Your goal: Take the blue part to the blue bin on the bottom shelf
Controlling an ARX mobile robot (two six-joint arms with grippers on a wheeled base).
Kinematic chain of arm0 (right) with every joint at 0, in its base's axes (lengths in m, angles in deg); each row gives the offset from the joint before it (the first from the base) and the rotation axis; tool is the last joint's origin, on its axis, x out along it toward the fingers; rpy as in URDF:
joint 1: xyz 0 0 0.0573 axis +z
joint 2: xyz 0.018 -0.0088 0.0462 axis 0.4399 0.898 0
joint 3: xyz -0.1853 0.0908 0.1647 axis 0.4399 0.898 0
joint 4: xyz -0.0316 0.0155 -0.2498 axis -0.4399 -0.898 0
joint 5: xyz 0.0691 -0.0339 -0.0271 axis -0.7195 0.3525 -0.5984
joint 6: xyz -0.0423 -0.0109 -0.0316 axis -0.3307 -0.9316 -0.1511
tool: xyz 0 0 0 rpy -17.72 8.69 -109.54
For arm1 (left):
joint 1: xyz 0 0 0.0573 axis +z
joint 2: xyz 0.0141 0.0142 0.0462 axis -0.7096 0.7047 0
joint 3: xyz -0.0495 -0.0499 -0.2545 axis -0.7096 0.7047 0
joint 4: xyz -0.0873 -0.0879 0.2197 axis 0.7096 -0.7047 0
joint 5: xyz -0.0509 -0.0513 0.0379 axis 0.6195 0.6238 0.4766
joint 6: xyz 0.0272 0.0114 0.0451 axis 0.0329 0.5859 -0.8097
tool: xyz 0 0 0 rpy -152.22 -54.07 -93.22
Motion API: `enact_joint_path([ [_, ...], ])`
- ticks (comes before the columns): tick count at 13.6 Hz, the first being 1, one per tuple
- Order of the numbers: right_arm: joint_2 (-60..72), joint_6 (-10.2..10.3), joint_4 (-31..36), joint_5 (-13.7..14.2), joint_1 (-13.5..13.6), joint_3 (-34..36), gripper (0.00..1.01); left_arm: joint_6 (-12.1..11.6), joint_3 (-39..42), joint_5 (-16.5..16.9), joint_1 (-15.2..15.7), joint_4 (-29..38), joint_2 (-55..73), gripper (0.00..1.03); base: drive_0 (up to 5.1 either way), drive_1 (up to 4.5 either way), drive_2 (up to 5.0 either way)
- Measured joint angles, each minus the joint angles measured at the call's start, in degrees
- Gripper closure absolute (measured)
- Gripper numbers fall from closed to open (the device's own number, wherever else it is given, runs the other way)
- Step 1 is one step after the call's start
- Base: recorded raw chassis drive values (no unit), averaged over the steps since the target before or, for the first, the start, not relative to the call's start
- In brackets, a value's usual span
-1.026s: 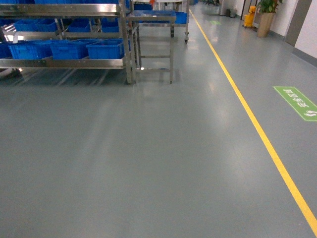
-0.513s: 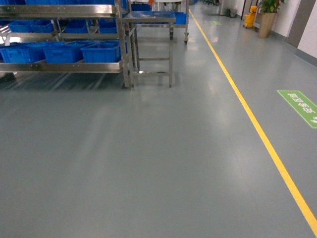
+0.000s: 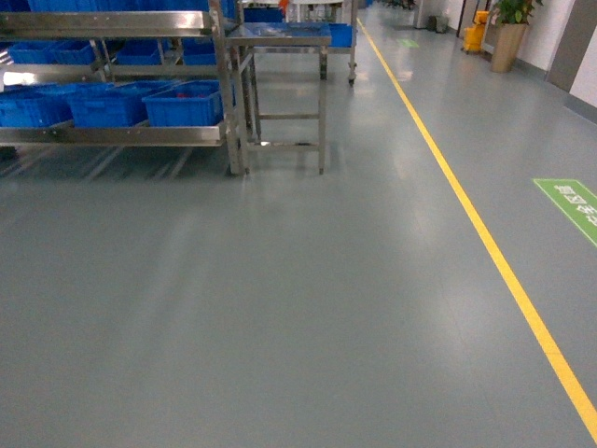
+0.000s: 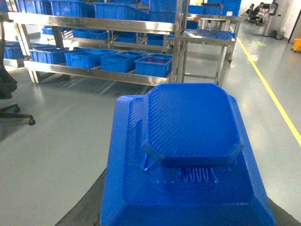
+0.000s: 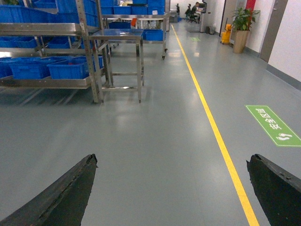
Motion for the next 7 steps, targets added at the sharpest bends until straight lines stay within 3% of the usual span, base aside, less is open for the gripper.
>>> enact_joint_path([
  [7, 0.0, -0.02, 0.24, -0.04, 0.0, 0.0, 0.03, -0.02, -0.02, 0.0, 0.0, -0.02, -0.02, 0.6, 0.1, 4.13, -4.0],
])
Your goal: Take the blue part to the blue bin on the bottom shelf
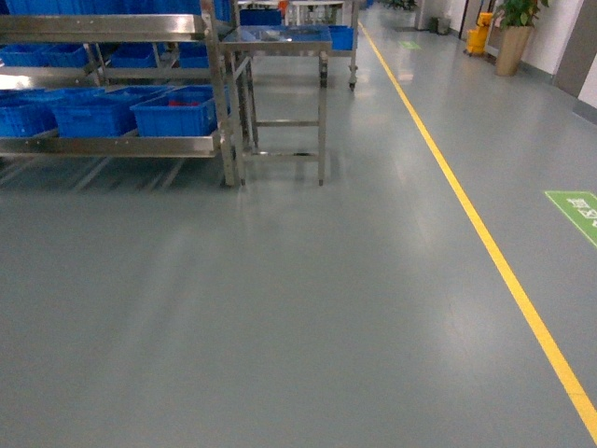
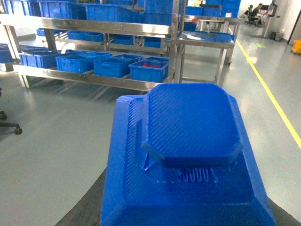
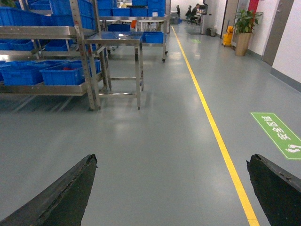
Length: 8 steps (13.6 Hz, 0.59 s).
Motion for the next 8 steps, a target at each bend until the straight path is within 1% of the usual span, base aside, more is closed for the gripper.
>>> enact_joint_path([
  [8, 0.0, 0.02, -0.11, 0.04, 0.0, 0.0, 0.03, 0.02, 0.02, -0.02, 0.0, 0.09, 0.0, 0.6, 0.0, 4.07, -4.1],
])
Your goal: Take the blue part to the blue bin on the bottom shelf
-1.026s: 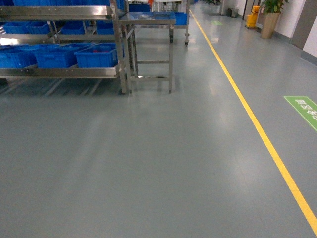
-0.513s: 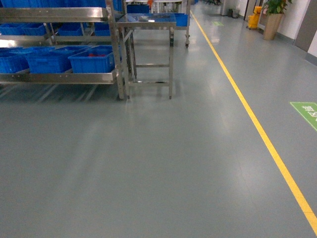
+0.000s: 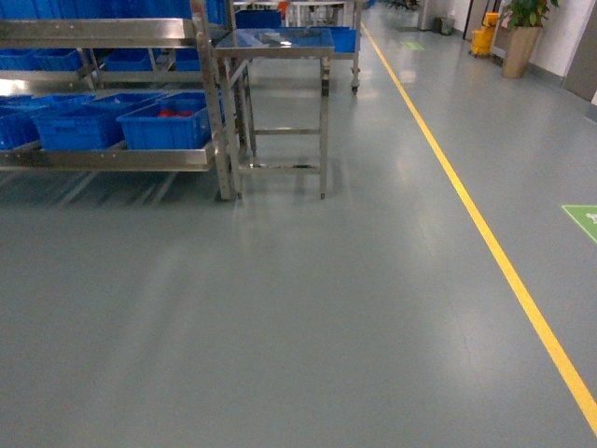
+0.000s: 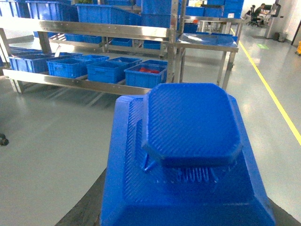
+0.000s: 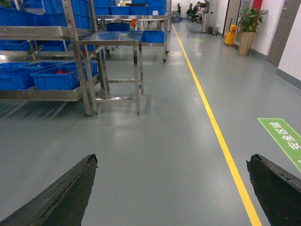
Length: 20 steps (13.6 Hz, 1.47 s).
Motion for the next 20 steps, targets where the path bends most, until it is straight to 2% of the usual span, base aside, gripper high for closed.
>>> enact_joint_path([
  [20, 0.0, 0.0, -0.17, 0.0, 0.0, 0.0, 0.03, 0.0, 0.0, 0.02, 0.0, -0.13, 0.13, 0.6, 0.0, 4.11, -4.1],
])
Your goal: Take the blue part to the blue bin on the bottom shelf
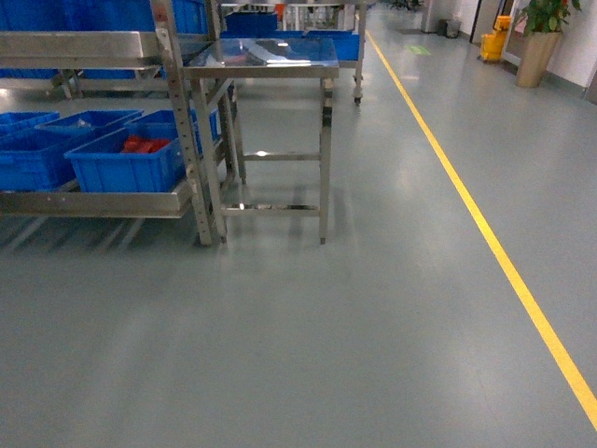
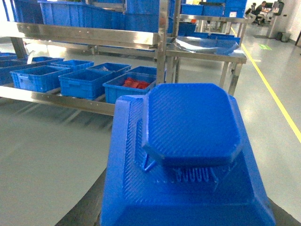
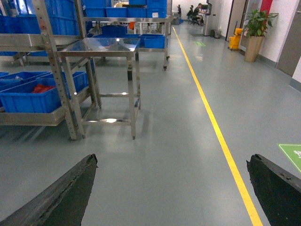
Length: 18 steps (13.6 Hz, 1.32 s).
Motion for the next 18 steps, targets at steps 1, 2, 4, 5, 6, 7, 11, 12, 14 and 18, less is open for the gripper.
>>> enact_joint_path([
  [1, 0.0, 0.0, 0.22, -0.02, 0.0, 0.0, 0.03, 0.0, 0.0, -0.02, -0.04, 0.09, -0.11, 0.6, 0.0, 4.13, -4.1],
  [2, 0.0, -0.02, 0.07, -0.02, 0.0, 0.0, 0.03, 0.0, 0.0, -0.02, -0.04, 0.02, -0.11, 0.6, 0.0, 4.12, -4.2],
  [4, 0.0, -0.02, 0.35, -0.04, 0.0, 0.0, 0.03, 0.0, 0.0, -0.04, -0.04, 0.09, -0.13, 0.6, -0.1, 4.04, -4.3],
  [5, 0.0, -0.02, -0.07, -0.02, 0.0, 0.0, 0.03, 0.0, 0.0, -0.04, -0.04, 0.09, -0.11, 0.6, 0.0, 4.12, -4.2],
  [6, 0.0, 0.0, 0.17, -0.04, 0.0, 0.0, 0.03, 0.0, 0.0, 0.0, -0.04, 0.11, -0.09, 0.6, 0.0, 4.15, -4.1],
  [7, 0.0, 0.0, -0.07, -0.02, 0.0, 0.0, 0.03, 0.0, 0.0, -0.02, -0.04, 0.07, -0.13, 0.6, 0.1, 4.29, -4.0],
  [11, 0.0, -0.02, 0.02, -0.02, 0.0, 0.0, 0.03, 0.0, 0.0, -0.02, -0.04, 0.02, -0.13, 0.6, 0.1, 4.22, -4.1],
  [12, 0.0, 0.0, 0.04, -0.02, 0.0, 0.0, 0.03, 0.0, 0.0, -0.02, -0.04, 0.09, -0.13, 0.6, -0.1, 4.09, -4.2],
  [14, 0.0, -0.02, -0.07, -0.02, 0.0, 0.0, 0.03, 0.0, 0.0, -0.02, -0.04, 0.07, -0.13, 0.6, 0.0, 4.11, -4.2],
  [18, 0.0, -0.02, 0.02, -0.02, 0.0, 0.0, 0.03, 0.0, 0.0, -0.07, -0.04, 0.07, -0.15, 0.6, 0.1, 4.23, -4.1],
])
